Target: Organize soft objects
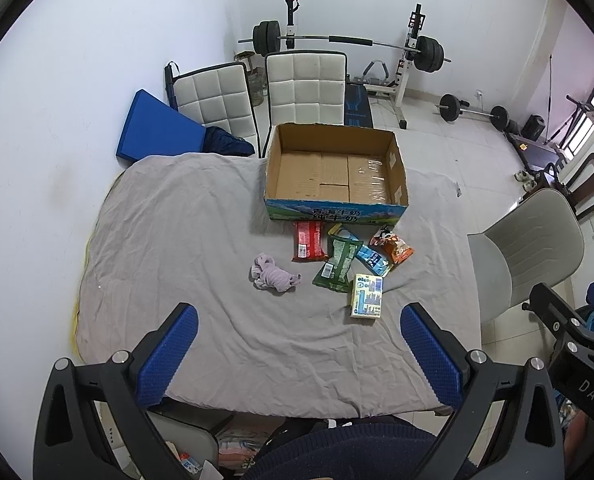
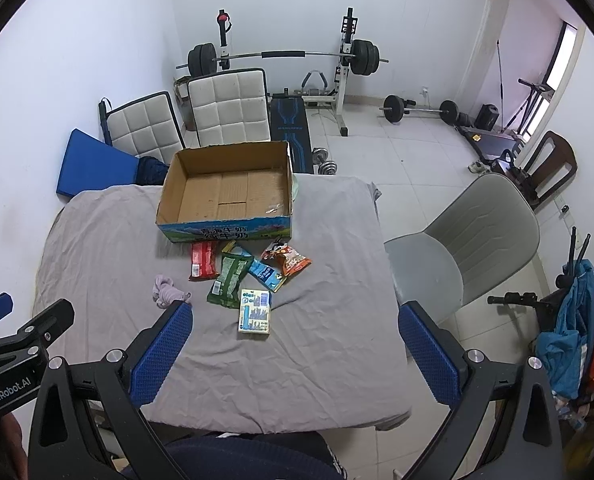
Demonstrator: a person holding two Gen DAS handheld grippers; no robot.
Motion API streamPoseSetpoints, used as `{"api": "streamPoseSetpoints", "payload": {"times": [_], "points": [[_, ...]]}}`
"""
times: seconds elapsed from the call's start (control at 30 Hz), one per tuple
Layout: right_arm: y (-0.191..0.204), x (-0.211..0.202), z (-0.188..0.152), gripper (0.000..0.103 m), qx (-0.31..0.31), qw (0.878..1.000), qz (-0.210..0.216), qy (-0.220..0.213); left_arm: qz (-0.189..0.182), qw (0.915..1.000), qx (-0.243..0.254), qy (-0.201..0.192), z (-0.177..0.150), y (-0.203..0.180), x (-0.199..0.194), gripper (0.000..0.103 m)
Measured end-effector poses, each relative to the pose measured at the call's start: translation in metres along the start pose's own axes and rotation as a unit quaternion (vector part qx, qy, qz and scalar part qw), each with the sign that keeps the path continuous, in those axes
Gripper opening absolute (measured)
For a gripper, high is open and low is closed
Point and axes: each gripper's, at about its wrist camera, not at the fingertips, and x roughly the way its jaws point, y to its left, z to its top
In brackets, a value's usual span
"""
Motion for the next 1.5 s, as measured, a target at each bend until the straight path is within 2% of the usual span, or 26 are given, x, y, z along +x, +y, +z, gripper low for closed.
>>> {"api": "streamPoseSetpoints", "payload": {"times": [1.23, 1.5], "points": [[-0.004, -0.001, 0.001, 0.103, -0.005, 1.000, -0.001, -0.008, -0.004, 0.9999, -0.006, -0.011, 0.002, 0.001, -0.003, 0.103], [-0.016, 0.009, 0.003, 0.103, 0.010, 1.000, 0.014, -0.002, -0.001, 0.9999, -0.008, -0.015, 0.006, -0.004, 0.002, 0.103]]}}
